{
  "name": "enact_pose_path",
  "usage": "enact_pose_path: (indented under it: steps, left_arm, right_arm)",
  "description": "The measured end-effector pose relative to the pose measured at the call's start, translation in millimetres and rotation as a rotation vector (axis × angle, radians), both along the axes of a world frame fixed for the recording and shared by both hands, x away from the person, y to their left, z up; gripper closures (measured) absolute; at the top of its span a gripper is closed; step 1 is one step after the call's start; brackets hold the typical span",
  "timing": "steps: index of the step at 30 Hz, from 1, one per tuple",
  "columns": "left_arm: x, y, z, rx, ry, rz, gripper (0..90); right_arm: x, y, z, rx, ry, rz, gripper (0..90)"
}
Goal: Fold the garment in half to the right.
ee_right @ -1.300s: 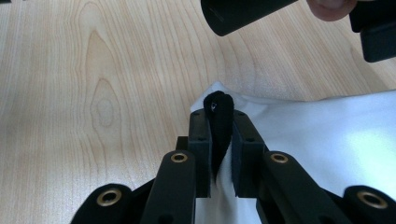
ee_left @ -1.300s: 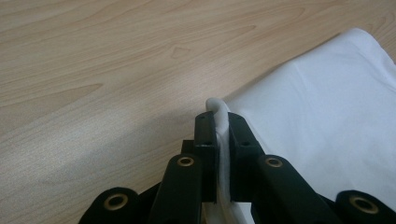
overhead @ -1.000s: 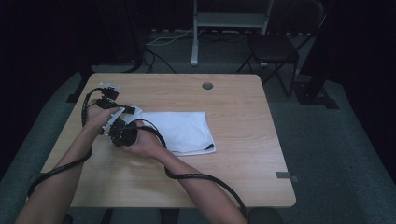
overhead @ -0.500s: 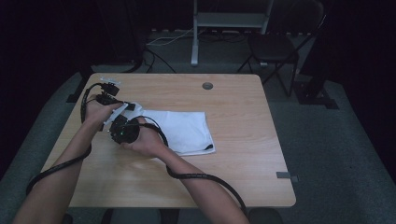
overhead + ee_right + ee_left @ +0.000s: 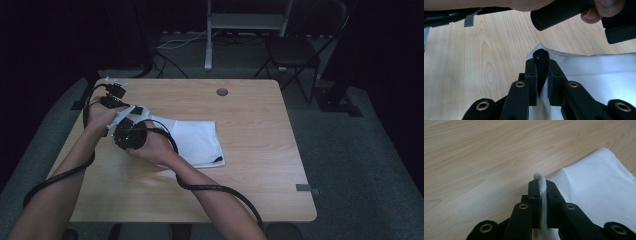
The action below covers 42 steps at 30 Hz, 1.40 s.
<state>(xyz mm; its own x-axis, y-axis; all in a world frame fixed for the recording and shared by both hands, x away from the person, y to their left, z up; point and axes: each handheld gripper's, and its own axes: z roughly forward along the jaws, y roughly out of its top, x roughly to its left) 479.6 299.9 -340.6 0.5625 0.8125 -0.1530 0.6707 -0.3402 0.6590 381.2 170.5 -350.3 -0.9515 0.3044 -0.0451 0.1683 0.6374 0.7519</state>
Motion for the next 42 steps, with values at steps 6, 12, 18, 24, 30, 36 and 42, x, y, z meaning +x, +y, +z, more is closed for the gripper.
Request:
enact_pose_path:
  steps: [6, 12, 18, 24, 30, 36, 42]
  left_arm:
    - [-1.3, 3.1, 9.3, 0.012, -0.011, 0.002, 84.5]
    - [-2.0, 6.7, 10.6, 0.025, -0.009, 0.012, 84.5]
    - [-2.8, 7.5, 12.8, 0.032, -0.006, 0.017, 84.5]
    - [-4.5, 10.0, 15.7, 0.042, -0.004, 0.027, 84.5]
    - [-6.7, 12.3, 20.1, 0.060, -0.006, 0.024, 84.5]
    - [-9.6, 16.9, 23.5, 0.064, -0.010, 0.033, 84.5]
    - [-11.7, 20.8, 24.6, 0.069, -0.004, 0.044, 84.5]
  right_arm:
    - [0.6, 2.4, 3.7, 0.018, 0.003, 0.001, 81.2]
    - [1.0, 2.6, 6.5, 0.038, 0.013, 0.000, 81.3]
    - [0.6, 2.6, 10.7, 0.052, 0.016, 0.001, 81.3]
    - [0.6, 2.2, 14.8, 0.072, 0.027, 0.006, 81.3]
    - [-0.6, 2.6, 16.5, 0.088, 0.037, 0.010, 81.3]
    - [-0.8, 3.7, 21.5, 0.116, 0.056, 0.020, 81.3]
    - [-2.0, 6.2, 22.9, 0.122, 0.058, 0.026, 81.3]
